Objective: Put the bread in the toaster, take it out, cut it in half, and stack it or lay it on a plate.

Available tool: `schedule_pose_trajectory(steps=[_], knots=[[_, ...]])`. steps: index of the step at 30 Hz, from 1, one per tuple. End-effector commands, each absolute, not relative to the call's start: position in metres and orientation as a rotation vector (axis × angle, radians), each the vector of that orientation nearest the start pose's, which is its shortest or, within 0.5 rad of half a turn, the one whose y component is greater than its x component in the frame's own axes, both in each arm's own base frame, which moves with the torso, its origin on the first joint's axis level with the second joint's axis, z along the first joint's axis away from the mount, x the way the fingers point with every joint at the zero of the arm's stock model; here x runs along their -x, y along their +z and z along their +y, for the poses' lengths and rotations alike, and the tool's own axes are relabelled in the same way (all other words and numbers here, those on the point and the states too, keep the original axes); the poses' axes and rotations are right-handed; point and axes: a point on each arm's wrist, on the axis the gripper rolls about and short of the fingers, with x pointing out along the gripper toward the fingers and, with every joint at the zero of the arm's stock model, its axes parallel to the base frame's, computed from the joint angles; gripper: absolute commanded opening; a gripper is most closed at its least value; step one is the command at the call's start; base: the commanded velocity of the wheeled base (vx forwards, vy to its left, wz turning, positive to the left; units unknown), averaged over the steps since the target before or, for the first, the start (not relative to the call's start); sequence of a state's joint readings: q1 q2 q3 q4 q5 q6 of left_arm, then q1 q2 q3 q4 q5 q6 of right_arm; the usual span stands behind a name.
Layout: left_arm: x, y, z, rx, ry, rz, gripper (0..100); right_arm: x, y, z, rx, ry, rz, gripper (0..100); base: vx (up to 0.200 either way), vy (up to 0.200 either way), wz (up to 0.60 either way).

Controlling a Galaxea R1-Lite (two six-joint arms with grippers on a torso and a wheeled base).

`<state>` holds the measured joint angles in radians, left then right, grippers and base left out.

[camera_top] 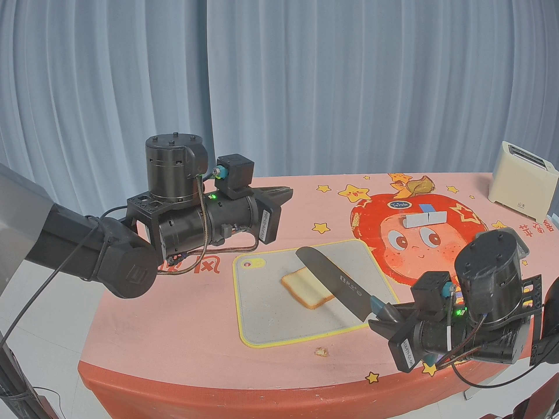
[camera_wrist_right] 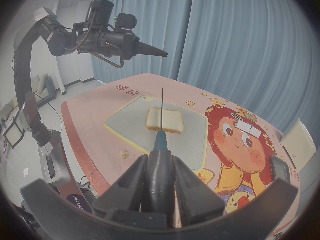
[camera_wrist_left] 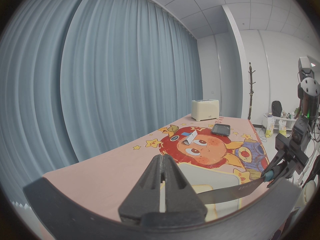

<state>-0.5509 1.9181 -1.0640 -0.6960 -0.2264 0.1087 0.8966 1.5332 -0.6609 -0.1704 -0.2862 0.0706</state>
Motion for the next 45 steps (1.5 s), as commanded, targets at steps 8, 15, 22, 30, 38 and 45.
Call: schedule_pose_trajectory(steps=[8,15,22,30,38,45], knots=[[-0.334,0.176,-0.214,-0.128,-0.79,0.116,0,-0.155,0.147,0.182,0.334,0.553,0.618,0,0.0,0.0,0.0],[-0.338,0.171,-0.222,-0.129,-0.801,0.119,0,-0.156,0.147,0.184,0.328,0.556,0.608,0,0.0,0.0,0.0],[-0.339,0.171,-0.221,-0.131,-0.798,0.118,0,-0.16,0.142,0.187,0.332,0.55,0.623,0,0.0,0.0,0.0],[-0.345,0.154,-0.224,-0.141,-0.804,0.157,0,-0.161,0.141,0.189,0.324,0.55,0.614,0,0.0,0.0,0.0],[-0.346,0.152,-0.226,-0.143,-0.818,0.158,0,-0.163,0.136,0.19,0.334,0.543,0.631,0,0.0,0.0,0.0],[-0.346,0.151,-0.229,-0.145,-0.826,0.157,0,-0.165,0.139,0.189,0.333,0.521,0.619,0,0.0,0.0,0.0]])
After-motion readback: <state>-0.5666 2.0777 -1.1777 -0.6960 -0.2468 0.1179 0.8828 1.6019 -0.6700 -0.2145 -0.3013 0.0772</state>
